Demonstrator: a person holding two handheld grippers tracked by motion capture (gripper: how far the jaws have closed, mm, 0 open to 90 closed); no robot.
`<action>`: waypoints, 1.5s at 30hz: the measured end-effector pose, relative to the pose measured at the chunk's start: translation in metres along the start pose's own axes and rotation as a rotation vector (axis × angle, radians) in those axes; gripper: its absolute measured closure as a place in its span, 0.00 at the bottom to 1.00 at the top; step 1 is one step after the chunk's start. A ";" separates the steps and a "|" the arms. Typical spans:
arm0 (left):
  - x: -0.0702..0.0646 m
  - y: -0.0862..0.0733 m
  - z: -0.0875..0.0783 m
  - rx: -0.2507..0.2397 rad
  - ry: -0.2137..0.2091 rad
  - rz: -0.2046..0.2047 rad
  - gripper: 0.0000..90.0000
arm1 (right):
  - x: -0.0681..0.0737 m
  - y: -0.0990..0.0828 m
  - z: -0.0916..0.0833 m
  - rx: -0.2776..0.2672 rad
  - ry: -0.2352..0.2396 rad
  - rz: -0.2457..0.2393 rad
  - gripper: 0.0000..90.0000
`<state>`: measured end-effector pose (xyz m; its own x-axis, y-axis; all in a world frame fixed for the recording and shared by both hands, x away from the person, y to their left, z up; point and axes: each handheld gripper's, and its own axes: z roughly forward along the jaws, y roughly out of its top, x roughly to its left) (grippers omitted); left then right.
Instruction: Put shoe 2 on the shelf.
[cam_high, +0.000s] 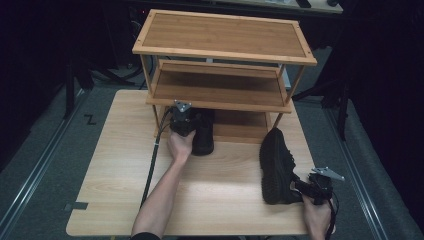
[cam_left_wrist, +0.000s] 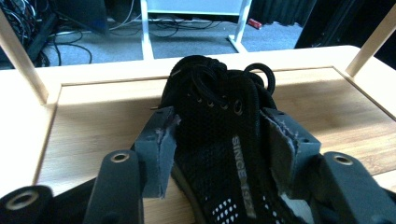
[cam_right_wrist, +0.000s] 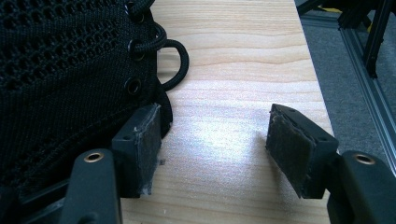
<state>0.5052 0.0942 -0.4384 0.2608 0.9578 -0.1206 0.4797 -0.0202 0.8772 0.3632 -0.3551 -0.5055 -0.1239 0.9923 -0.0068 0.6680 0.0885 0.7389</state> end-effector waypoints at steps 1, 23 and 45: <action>0.000 0.000 -0.001 0.001 -0.005 0.005 0.50 | 0.000 0.000 0.000 0.000 0.000 0.000 0.40; 0.009 -0.010 -0.040 0.005 -0.047 0.086 0.43 | 0.000 0.000 0.000 -0.001 0.001 0.005 0.40; 0.048 -0.093 -0.105 0.113 -0.006 0.085 0.40 | -0.001 0.000 0.000 -0.003 0.008 0.010 0.40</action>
<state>0.3847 0.1722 -0.4773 0.3090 0.9497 -0.0508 0.5468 -0.1337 0.8265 0.3637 -0.3559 -0.5055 -0.1228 0.9924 0.0056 0.6673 0.0784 0.7407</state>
